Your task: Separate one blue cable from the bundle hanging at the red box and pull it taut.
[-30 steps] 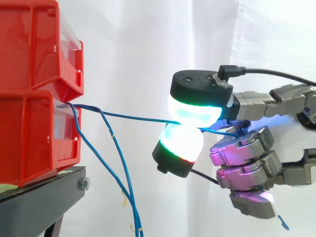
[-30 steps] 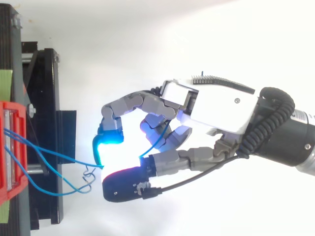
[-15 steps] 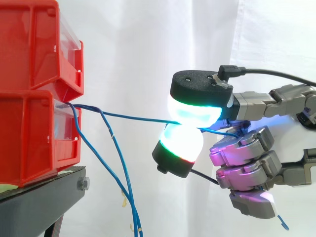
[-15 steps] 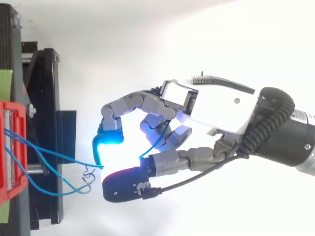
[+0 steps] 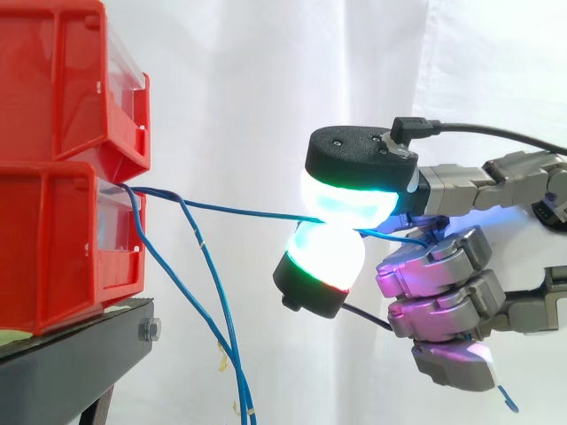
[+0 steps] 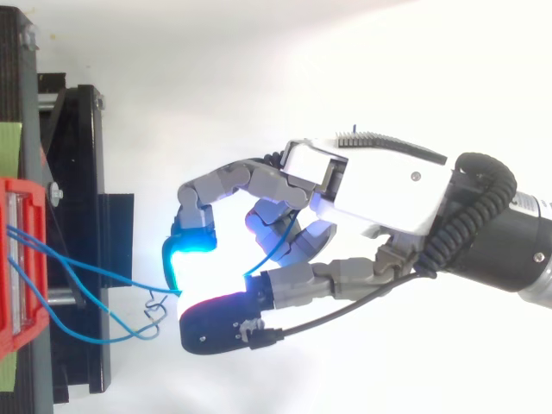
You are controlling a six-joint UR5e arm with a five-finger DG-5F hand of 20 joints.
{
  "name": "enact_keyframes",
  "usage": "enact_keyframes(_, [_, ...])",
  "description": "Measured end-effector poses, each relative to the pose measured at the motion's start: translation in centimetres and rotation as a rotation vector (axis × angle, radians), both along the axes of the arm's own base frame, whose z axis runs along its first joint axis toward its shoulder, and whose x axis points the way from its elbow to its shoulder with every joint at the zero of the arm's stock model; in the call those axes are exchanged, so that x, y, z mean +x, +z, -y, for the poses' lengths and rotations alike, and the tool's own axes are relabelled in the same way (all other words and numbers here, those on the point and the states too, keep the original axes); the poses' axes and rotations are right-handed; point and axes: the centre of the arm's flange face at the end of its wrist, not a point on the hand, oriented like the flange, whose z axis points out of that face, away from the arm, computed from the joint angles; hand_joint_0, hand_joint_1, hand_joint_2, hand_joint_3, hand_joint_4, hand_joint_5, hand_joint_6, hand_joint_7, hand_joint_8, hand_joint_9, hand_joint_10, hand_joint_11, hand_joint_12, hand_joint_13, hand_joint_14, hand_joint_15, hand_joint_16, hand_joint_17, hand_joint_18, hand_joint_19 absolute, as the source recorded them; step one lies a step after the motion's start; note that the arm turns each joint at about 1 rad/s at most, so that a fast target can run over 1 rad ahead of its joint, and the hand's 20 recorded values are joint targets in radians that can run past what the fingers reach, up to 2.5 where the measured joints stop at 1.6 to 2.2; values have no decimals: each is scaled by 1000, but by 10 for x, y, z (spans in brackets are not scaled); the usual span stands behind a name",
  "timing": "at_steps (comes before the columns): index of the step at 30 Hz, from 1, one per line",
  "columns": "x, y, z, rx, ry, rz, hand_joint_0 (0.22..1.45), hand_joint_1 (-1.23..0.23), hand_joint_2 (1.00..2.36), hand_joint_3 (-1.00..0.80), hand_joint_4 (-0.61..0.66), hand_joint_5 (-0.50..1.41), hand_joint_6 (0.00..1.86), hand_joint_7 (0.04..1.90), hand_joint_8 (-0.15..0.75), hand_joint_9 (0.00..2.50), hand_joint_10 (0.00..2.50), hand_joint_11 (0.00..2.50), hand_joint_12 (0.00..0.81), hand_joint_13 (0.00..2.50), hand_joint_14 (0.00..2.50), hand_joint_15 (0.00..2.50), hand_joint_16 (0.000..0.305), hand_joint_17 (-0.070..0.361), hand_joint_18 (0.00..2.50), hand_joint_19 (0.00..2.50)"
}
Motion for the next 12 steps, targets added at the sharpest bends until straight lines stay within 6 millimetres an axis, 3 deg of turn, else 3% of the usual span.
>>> enact_keyframes(12, [0,0,0,0,0,0,843,-789,1027,-112,-184,-188,913,1657,269,1035,2500,1841,346,884,2500,1699,37,84,1217,1129])
